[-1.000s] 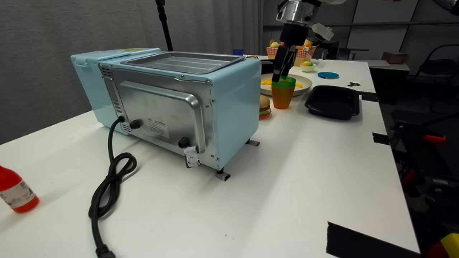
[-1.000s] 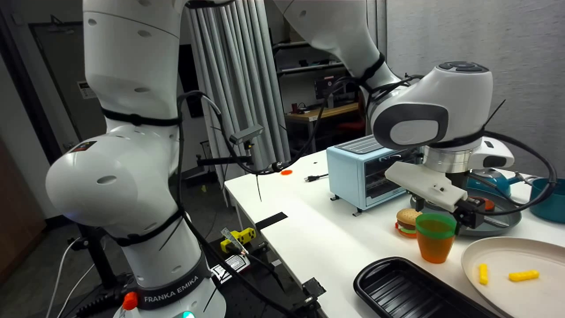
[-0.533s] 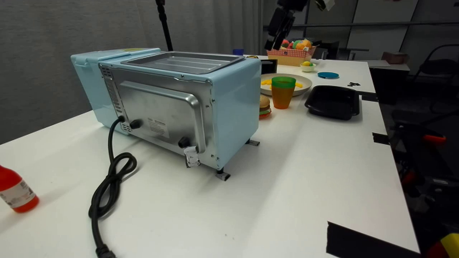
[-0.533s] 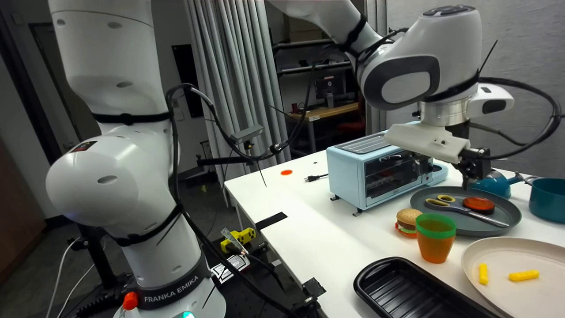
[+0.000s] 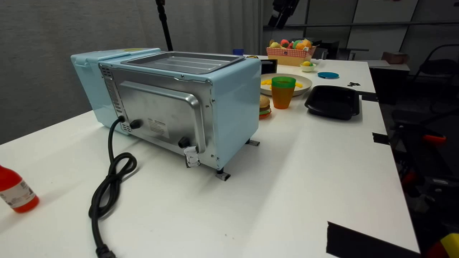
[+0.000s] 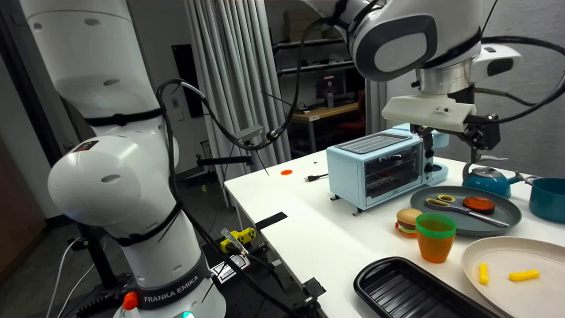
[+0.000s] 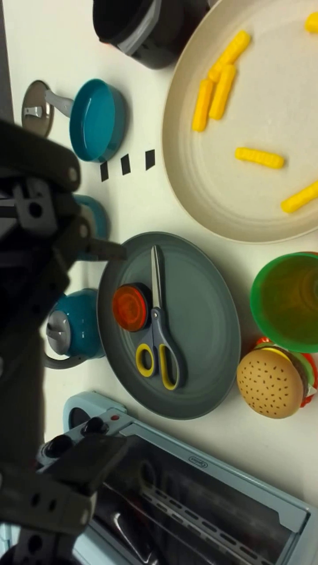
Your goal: Pour the things in the green cup onto the plate
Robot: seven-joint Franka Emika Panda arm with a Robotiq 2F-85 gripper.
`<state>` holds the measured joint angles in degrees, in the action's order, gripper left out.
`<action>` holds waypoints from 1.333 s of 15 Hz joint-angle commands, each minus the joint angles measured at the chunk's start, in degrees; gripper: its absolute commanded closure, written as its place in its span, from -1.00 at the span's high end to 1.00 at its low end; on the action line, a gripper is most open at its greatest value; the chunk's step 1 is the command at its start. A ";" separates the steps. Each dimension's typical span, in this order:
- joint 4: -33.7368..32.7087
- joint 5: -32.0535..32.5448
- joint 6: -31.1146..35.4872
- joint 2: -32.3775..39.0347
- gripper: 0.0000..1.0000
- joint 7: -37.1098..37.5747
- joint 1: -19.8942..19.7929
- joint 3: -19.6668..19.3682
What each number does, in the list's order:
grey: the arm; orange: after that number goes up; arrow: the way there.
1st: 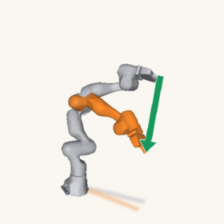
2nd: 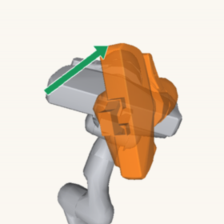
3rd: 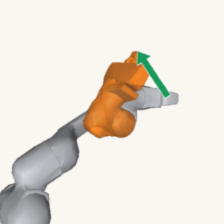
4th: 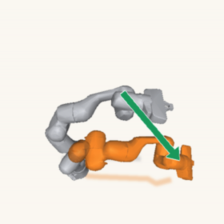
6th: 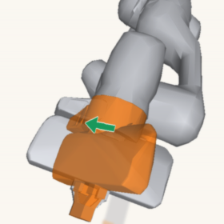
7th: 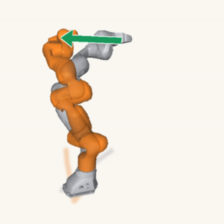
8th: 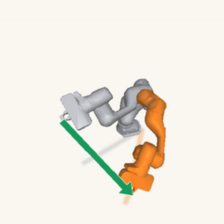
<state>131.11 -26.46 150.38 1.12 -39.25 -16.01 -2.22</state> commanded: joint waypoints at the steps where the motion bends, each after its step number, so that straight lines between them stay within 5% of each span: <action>1: 1.99 -0.78 -0.06 -3.61 1.00 -1.72 1.93 -3.51; 20: 1.29 0.33 0.00 -3.35 1.00 0.23 3.18 -6.25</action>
<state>132.40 -26.45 150.41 -2.17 -39.33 -14.89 -6.43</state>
